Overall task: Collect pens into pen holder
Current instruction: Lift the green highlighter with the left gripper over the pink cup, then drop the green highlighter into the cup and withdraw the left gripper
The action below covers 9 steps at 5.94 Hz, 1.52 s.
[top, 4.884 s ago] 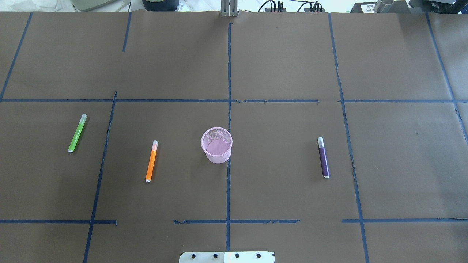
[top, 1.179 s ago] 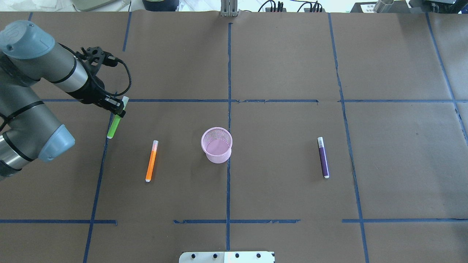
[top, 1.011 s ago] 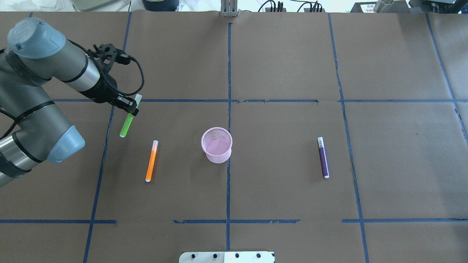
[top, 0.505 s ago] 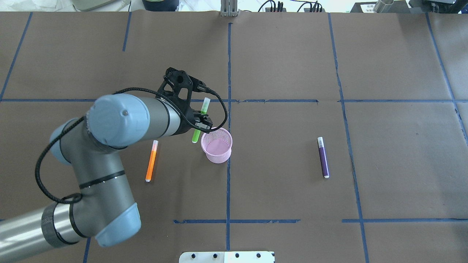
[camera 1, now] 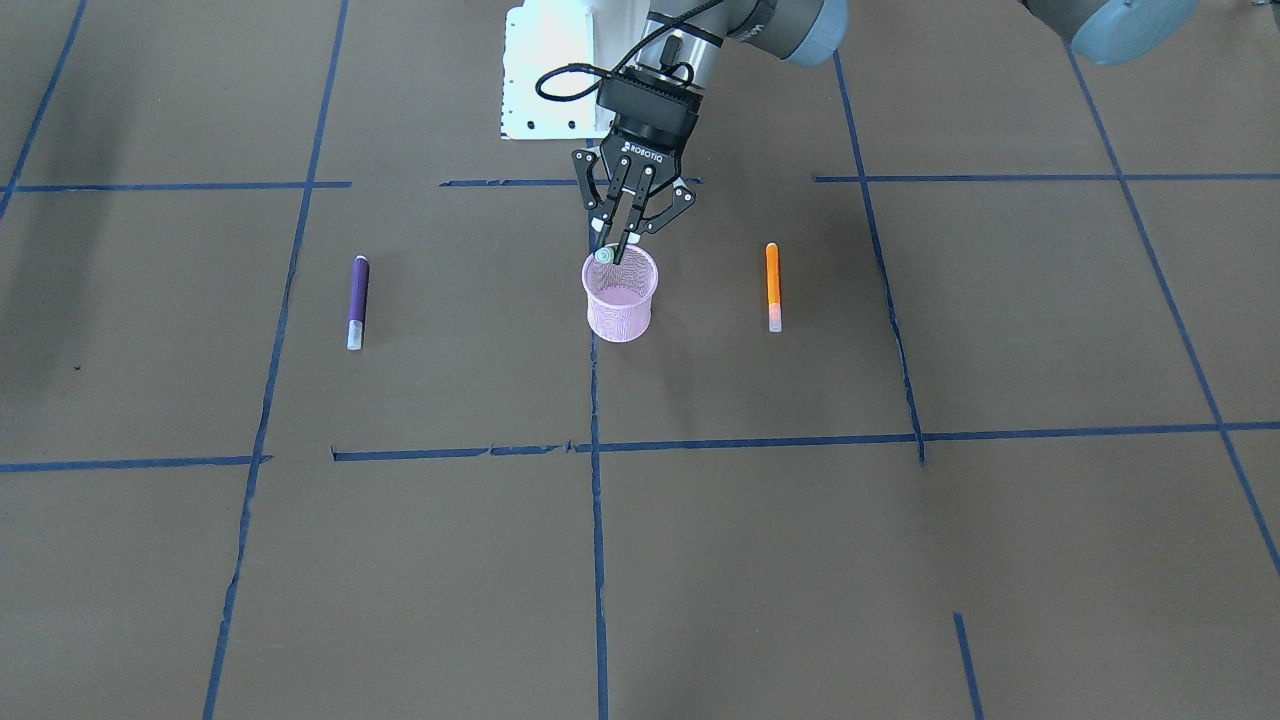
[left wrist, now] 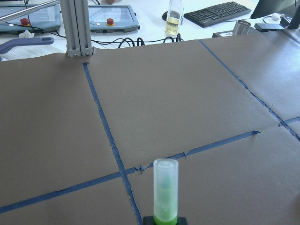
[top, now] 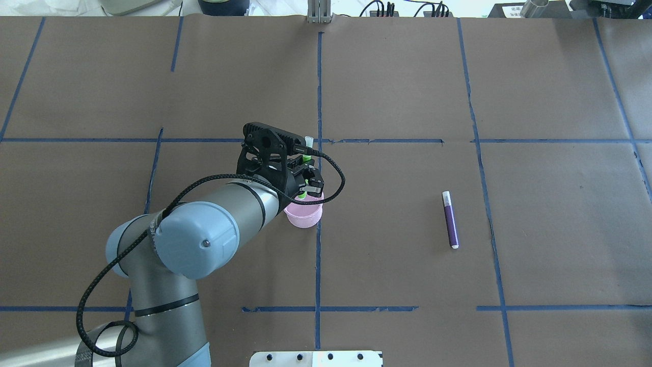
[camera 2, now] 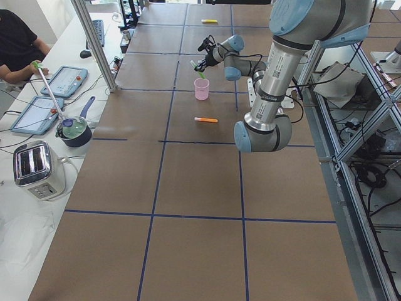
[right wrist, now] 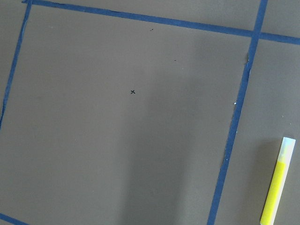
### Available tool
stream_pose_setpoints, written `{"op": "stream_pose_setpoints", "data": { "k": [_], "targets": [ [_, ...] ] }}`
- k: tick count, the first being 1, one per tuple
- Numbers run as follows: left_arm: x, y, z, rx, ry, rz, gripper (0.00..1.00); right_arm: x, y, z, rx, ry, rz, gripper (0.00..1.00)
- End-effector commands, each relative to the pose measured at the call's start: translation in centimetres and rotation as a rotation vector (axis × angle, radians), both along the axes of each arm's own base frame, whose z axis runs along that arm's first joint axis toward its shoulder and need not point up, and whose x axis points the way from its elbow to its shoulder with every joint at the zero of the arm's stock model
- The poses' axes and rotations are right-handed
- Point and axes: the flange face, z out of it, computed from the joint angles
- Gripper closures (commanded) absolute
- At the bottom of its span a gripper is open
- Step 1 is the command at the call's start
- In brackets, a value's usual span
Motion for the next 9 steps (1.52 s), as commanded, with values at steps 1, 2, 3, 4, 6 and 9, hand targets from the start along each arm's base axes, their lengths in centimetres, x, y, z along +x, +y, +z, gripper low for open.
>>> {"op": "stream_pose_setpoints", "data": {
  "k": [1,2,3,4,6,9],
  "targets": [
    [1.5,-0.1,1.1,-0.012,-0.012,-0.005,0.40,0.0,0.0,-0.1,0.005,0.000,-0.002,0.00],
    [1.1,0.1,1.0,0.001,0.035,0.002,0.00,0.0,0.0,0.0,0.003,0.000,-0.002,0.00],
    [0.6,0.3,0.4,0.013,0.068,0.014,0.00,0.0,0.0,0.0,0.001,0.001,-0.001,0.00],
    [-0.2,0.6,0.0,-0.010,0.086,0.129,0.00,-0.1,0.0,0.3,-0.014,0.005,0.003,0.00],
    [-4.3,-2.5,2.6,-0.097,0.076,0.295,0.00,-2.7,-0.5,1.0,-0.116,0.034,0.017,0.00],
    [-19.3,-7.1,13.0,-0.328,0.054,0.467,0.00,-3.0,-1.6,13.1,-0.108,0.145,0.033,0.01]
  ]
}}
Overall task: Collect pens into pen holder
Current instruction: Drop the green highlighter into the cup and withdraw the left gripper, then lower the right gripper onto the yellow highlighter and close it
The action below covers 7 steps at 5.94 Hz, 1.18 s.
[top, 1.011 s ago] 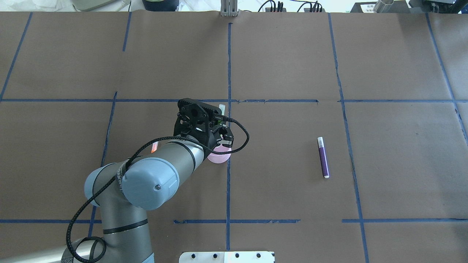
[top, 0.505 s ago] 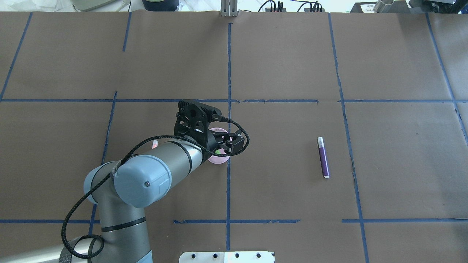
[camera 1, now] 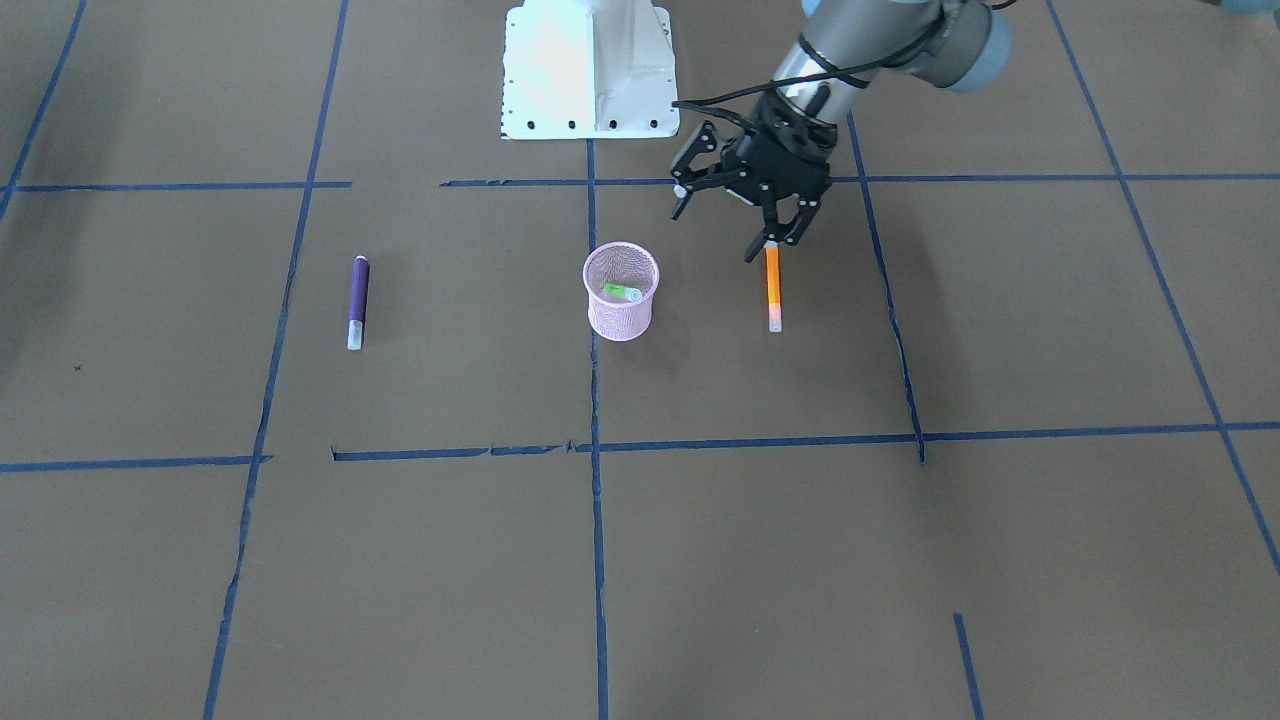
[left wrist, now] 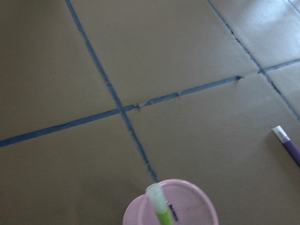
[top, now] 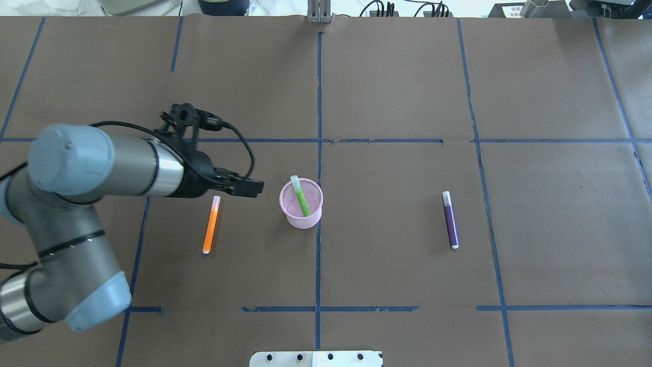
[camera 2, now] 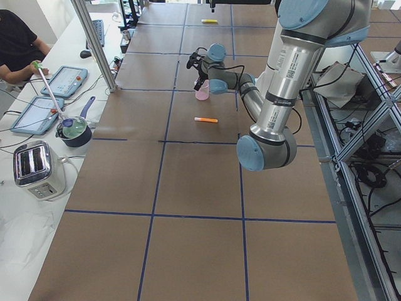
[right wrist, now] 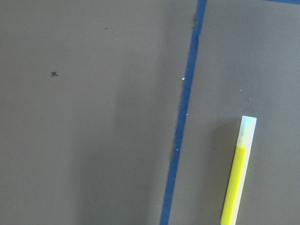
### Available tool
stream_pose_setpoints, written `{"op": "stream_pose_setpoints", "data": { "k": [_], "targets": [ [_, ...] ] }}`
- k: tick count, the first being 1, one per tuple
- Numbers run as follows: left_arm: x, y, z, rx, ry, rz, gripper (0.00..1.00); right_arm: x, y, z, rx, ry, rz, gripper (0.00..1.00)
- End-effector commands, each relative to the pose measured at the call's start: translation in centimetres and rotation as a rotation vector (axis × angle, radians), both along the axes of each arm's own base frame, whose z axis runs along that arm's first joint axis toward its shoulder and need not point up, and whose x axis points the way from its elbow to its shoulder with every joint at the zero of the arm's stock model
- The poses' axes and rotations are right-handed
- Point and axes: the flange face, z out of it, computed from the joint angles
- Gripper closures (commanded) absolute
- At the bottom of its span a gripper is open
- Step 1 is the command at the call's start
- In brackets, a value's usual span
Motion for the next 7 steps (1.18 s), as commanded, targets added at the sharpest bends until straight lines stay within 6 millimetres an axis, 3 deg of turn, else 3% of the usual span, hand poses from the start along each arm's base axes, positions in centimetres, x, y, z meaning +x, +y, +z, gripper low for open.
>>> {"op": "stream_pose_setpoints", "data": {
  "k": [1,5,7],
  "targets": [
    [-8.6,-2.1,6.2,-0.114,-0.035,0.043,0.00,-0.5,-3.1,6.1,-0.043,0.021,0.003,0.01],
    [-9.3,-1.6,6.7,-0.094,-0.045,0.045,0.00,-1.3,-5.5,9.7,-0.116,0.033,-0.002,0.01],
    [-9.3,-1.6,6.7,-0.093,-0.044,0.042,0.00,-2.4,-5.0,10.8,-0.137,0.044,-0.029,0.05]
  ]
}}
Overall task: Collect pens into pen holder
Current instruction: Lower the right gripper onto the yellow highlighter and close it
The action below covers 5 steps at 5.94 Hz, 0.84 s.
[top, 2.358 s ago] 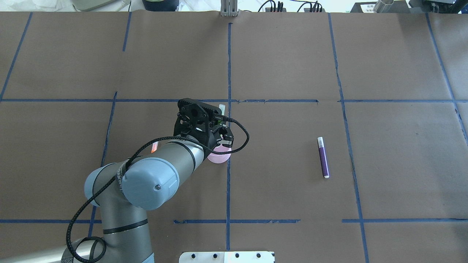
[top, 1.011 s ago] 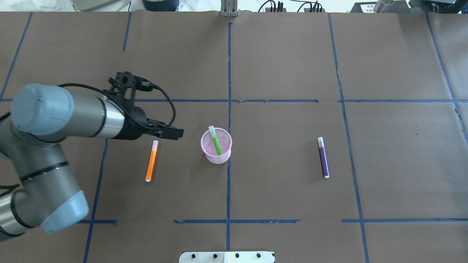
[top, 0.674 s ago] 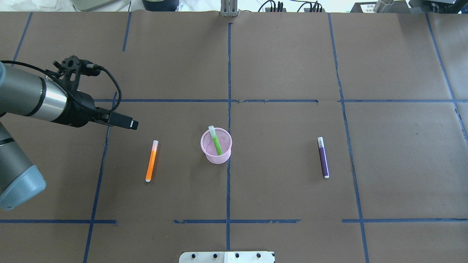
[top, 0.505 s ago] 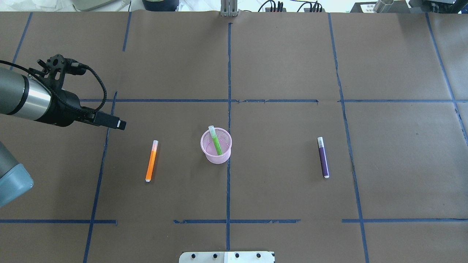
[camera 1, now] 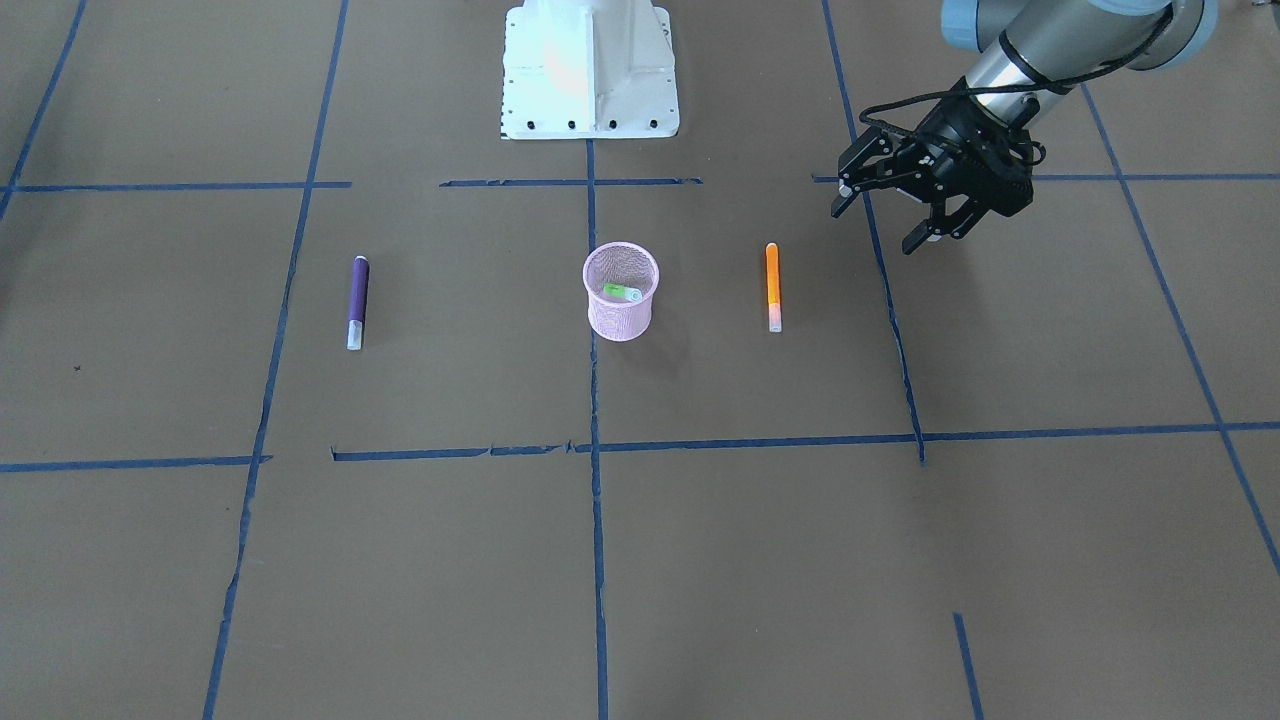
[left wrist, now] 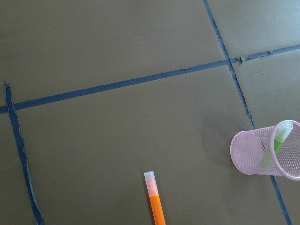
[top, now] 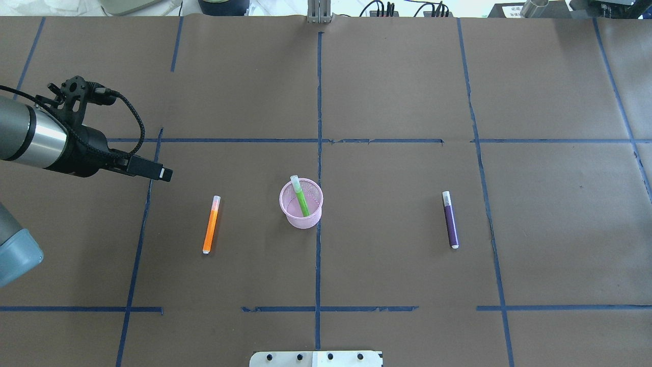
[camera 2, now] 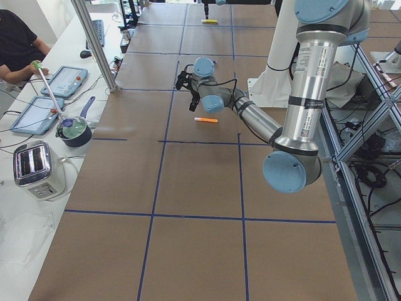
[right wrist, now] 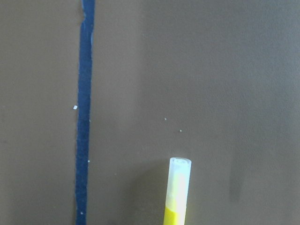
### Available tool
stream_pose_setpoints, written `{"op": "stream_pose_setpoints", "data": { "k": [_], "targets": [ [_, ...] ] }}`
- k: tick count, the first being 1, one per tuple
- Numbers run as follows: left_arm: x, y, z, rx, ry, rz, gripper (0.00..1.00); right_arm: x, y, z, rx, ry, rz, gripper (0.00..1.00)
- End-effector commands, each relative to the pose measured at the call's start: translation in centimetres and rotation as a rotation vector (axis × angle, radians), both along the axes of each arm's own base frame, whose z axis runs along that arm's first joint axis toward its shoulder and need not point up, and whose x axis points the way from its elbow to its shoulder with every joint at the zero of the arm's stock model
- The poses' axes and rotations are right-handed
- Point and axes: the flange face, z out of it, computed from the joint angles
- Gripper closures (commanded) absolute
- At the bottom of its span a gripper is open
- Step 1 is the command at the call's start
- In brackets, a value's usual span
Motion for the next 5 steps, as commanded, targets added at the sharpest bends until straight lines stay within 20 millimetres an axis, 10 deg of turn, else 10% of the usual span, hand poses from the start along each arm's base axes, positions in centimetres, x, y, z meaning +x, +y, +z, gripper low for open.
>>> {"op": "stream_pose_setpoints", "data": {
  "k": [1,2,5],
  "targets": [
    [-0.02,-0.02,-0.01,0.001,0.000,-0.003,0.00,-1.11,0.10,0.94,-0.016,0.008,-0.027,0.08],
    [-0.02,-0.02,-0.01,0.001,0.000,-0.003,0.00,-1.16,0.19,1.14,-0.019,0.008,-0.029,0.17],
    [-0.04,0.01,0.05,0.000,0.001,-0.004,0.00,-1.13,0.34,1.31,-0.018,0.008,-0.032,1.00]
  ]
}}
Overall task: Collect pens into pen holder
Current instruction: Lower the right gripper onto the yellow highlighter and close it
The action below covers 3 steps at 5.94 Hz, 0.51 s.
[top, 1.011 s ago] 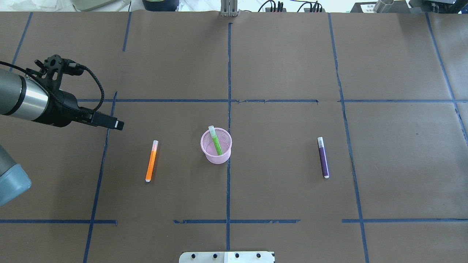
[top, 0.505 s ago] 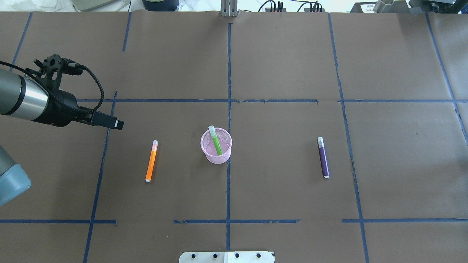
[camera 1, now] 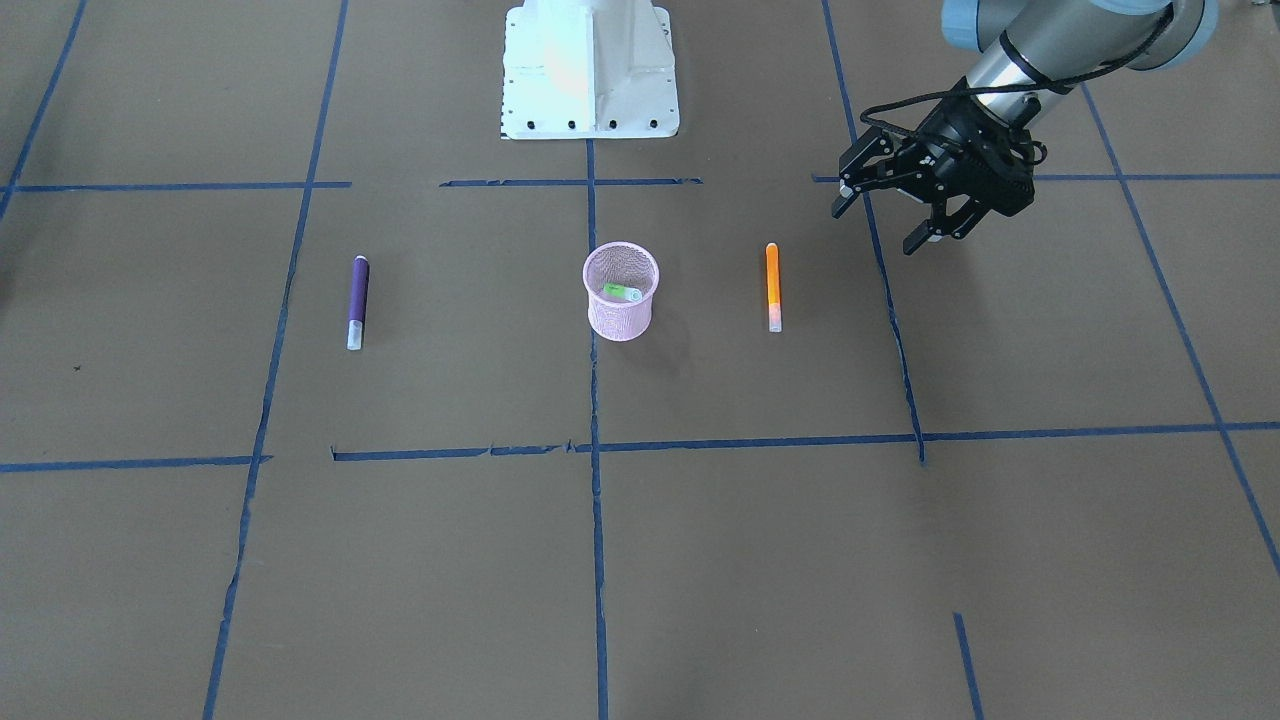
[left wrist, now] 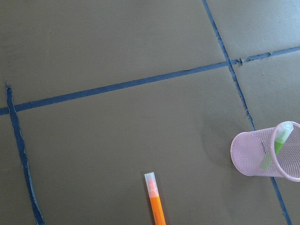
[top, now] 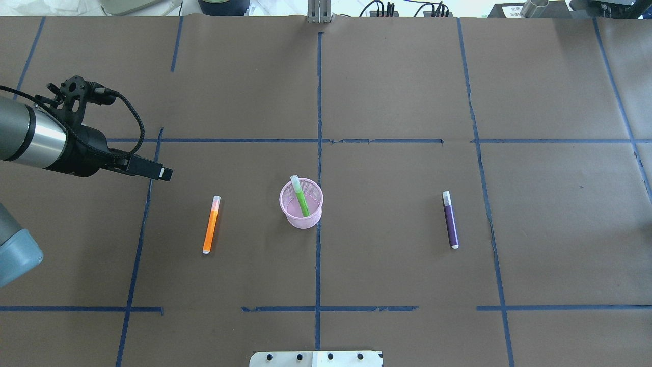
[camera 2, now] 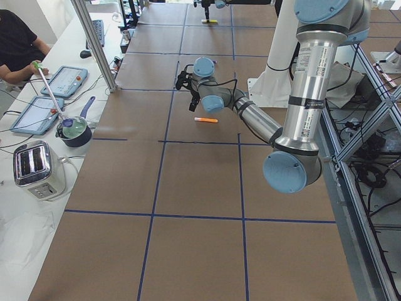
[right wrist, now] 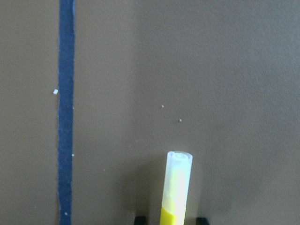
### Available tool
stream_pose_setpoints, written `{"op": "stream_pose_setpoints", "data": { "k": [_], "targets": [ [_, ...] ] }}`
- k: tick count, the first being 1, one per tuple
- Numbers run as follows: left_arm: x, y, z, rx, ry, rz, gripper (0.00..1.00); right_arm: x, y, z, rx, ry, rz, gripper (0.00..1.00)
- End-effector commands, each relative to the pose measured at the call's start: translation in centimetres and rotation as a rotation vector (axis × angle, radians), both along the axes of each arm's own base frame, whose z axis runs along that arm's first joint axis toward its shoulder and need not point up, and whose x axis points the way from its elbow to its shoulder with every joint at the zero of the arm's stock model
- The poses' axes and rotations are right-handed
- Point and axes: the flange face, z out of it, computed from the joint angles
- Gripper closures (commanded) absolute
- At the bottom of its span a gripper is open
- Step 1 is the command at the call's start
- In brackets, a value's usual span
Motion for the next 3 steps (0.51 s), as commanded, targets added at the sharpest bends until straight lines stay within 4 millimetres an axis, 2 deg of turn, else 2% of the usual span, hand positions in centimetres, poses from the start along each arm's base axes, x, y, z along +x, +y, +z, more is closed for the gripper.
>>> {"op": "stream_pose_setpoints", "data": {
  "k": [1,3],
  "targets": [
    [-0.1,0.0,0.0,-0.003,0.000,-0.003,0.00,0.0,-0.1,-0.2,0.011,-0.003,-0.003,1.00],
    [-0.1,0.0,0.0,-0.002,0.001,-0.003,0.00,-0.1,-0.7,-1.8,0.094,-0.024,0.005,1.00]
  ]
}}
